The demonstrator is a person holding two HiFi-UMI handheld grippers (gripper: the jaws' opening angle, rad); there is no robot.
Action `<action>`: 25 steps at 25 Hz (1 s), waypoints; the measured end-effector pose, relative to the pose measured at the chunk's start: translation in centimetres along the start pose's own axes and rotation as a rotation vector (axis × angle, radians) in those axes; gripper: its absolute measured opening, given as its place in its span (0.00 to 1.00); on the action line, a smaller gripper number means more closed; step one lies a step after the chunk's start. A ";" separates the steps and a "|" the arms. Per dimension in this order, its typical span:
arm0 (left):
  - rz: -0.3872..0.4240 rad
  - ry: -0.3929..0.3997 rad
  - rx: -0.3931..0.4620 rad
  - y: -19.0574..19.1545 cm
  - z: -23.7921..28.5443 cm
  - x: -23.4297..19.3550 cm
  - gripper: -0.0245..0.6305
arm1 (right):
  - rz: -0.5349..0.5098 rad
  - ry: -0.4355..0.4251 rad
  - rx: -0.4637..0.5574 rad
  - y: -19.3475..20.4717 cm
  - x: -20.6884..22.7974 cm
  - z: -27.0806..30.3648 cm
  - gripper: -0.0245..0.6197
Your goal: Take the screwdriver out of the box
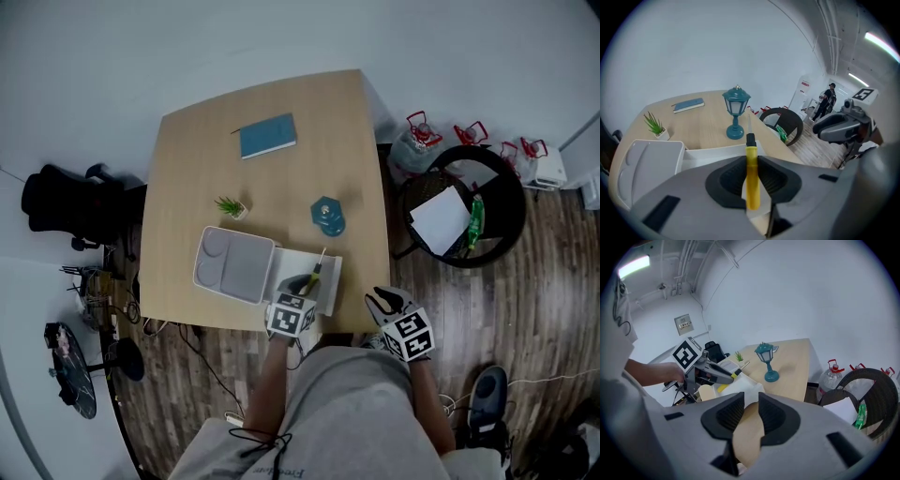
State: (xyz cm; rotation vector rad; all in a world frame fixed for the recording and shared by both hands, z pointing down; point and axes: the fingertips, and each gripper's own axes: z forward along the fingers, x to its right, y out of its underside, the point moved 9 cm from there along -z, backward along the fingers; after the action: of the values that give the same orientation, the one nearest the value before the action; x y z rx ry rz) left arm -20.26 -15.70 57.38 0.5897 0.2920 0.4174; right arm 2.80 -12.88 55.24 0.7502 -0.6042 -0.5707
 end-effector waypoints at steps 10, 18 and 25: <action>-0.069 0.007 0.170 0.9 -3.1 1.4 0.15 | 0.000 -0.027 0.044 0.8 -1.0 -1.2 0.19; -0.118 -0.007 0.248 2.3 -5.4 3.0 0.15 | 0.009 -0.064 0.080 2.2 -2.1 -2.1 0.19; -0.155 0.004 0.377 2.7 -7.4 4.1 0.15 | 0.045 -0.060 0.116 3.5 -2.2 -3.3 0.19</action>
State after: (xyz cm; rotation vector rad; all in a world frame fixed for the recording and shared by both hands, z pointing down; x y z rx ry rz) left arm -20.29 -8.33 52.47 0.9282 0.4220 0.2135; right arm 4.43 -7.81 55.29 0.8286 -0.7127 -0.5216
